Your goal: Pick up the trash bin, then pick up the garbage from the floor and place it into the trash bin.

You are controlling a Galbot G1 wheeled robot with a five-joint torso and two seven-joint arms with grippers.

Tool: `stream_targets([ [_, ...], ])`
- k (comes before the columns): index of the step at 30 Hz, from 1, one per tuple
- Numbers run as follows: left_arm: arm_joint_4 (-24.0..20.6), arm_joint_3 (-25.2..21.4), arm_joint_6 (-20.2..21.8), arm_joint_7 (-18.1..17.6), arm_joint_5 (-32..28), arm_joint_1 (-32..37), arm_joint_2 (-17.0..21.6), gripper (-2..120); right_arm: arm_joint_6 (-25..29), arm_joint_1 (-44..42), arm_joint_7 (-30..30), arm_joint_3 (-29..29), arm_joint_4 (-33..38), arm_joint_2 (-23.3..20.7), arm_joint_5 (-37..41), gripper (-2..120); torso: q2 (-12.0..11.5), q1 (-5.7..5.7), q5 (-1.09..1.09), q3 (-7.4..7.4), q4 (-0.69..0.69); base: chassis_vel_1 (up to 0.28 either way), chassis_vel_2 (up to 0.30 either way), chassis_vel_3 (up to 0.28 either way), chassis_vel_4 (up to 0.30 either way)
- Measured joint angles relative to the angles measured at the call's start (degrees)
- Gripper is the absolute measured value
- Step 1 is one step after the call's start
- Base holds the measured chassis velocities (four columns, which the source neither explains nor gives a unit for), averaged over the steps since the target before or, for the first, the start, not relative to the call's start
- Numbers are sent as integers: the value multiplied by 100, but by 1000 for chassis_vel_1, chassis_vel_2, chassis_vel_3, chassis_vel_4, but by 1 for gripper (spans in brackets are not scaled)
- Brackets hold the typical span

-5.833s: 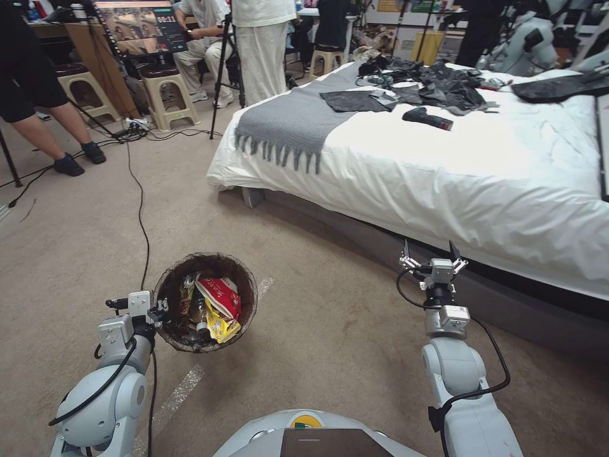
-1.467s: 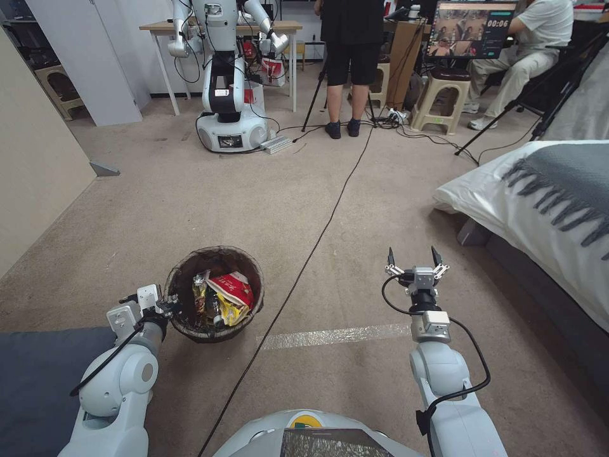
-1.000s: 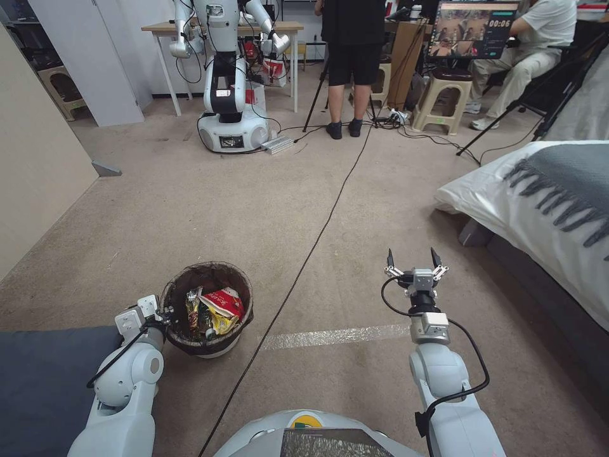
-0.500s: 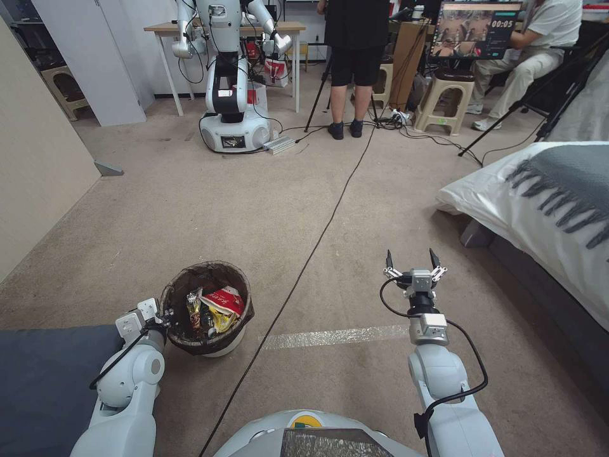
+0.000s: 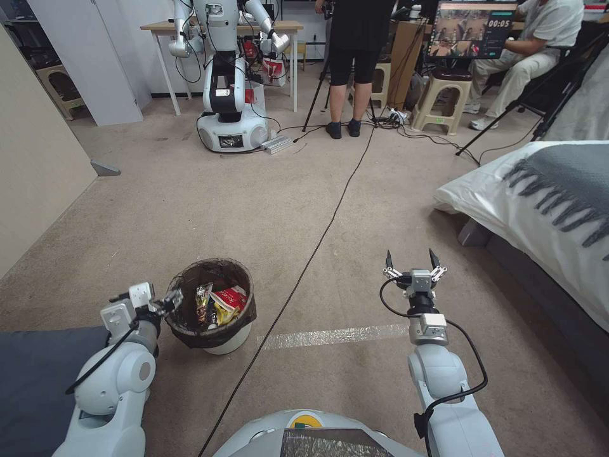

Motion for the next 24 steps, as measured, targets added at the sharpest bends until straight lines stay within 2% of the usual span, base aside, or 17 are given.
stream_targets([
  [3,-431,-44,-6,137,307,84,16,89,-14,0,4,10,24,0,7,100,0,0,0,0,0,0,0,0,0],
  [4,-431,-44,-6,137,307,84,16,89,-14,0,4,10,24,0,7,100,0,0,0,0,0,0,0,0,0],
  [6,-739,-83,-9,329,649,179,16,98,-19,-17,20,23,57,-1,28,100,0,0,-1,0,0,0,0,0,0],
  [11,-1088,-154,-66,518,1104,308,19,100,-36,-61,88,26,151,9,115,100,0,0,-1,0,1,0,0,0,0],
  [13,-1172,-187,-363,730,1340,378,-2,100,-60,-132,135,20,291,28,252,100,0,0,0,-1,1,0,0,0,0],
  [14,-1172,-187,-363,730,1340,378,-2,100,-60,-132,135,20,291,28,252,100,0,0,0,-1,1,0,0,0,0],
  [16,-1052,-188,-761,1008,1433,434,-34,100,-60,-199,169,12,409,45,297,100,0,0,1,-1,-1,0,0,0,0],
  [17,-922,-184,-1094,1180,1493,503,-79,100,-70,-267,212,5,520,61,361,100,0,0,0,-1,0,0,0,0,0],
  [18,-922,-184,-1094,1180,1493,503,-79,100,-70,-267,212,5,520,61,361,100,0,0,0,-1,0,0,0,0,0],
  [20,-702,-169,-1804,1360,1558,594,-142,100,-88,-366,271,-17,719,83,509,100,0,0,0,-1,-1,0,0,0,0],
  [21,-514,-163,-2347,1465,1652,657,-186,100,-105,-443,296,-20,843,96,567,100,0,0,-1,-1,1,0,0,0,0],
  [22,-514,-163,-2347,1465,1652,657,-186,100,-105,-443,296,-20,843,96,567,100,0,0,-1,-1,1,0,0,0,0],
  [24,-223,-164,-3051,1591,1885,755,-248,100,-105,-553,333,-15,997,108,592,100,0,0,-1,-1,0,0,0,0,0],
])
